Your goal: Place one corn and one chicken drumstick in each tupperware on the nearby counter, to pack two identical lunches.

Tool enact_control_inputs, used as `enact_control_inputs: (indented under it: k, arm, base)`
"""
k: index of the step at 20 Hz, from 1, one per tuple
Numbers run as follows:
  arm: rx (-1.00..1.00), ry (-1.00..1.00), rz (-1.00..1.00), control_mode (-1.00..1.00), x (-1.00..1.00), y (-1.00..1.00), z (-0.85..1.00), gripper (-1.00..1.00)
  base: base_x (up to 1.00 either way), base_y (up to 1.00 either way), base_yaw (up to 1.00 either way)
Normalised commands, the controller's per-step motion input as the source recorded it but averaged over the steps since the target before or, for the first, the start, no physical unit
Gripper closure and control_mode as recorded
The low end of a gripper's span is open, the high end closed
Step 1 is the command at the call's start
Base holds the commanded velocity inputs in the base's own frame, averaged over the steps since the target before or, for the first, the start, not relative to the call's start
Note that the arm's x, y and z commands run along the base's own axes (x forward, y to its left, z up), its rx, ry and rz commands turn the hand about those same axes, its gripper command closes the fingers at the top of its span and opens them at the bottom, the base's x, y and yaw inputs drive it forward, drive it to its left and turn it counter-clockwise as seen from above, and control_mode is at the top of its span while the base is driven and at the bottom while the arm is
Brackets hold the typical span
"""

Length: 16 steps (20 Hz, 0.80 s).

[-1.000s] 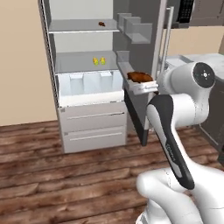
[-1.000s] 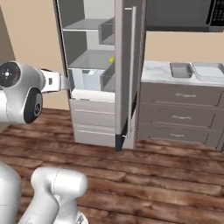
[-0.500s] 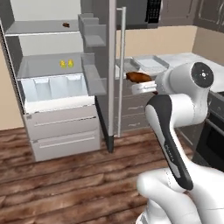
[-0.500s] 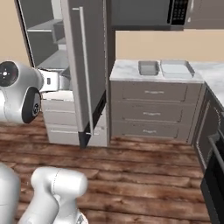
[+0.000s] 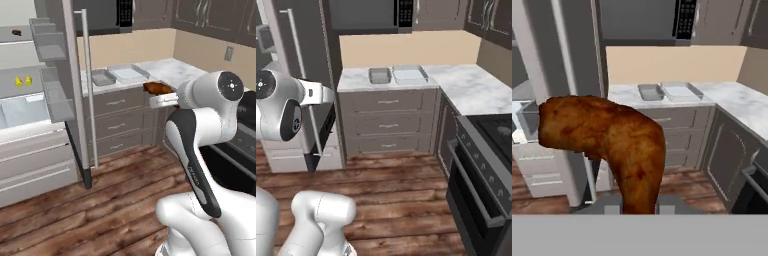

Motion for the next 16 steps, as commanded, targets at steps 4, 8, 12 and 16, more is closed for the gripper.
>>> enact_control_inputs:
  k: [4,8,12,16]
  arm:
    - [0.0,0.0,0.0,1.0,0.0,0.0,0.0,1.0]
    - [0.0,0.0,0.0,1.0,0.0,0.0,0.0,1.0]
    - [0.0,0.0,0.0,1.0,0.0,0.0,0.0,1.0]
    - [0.0,0.0,0.0,1.0,0.0,0.0,0.0,1.0]
  base:
    - [0.27,-0.73,-0.26]
    - [0.63,-0.51,-0.18]
    - [0.9,-0.42,-0.11]
    - [1.0,-0.13,-0.05]
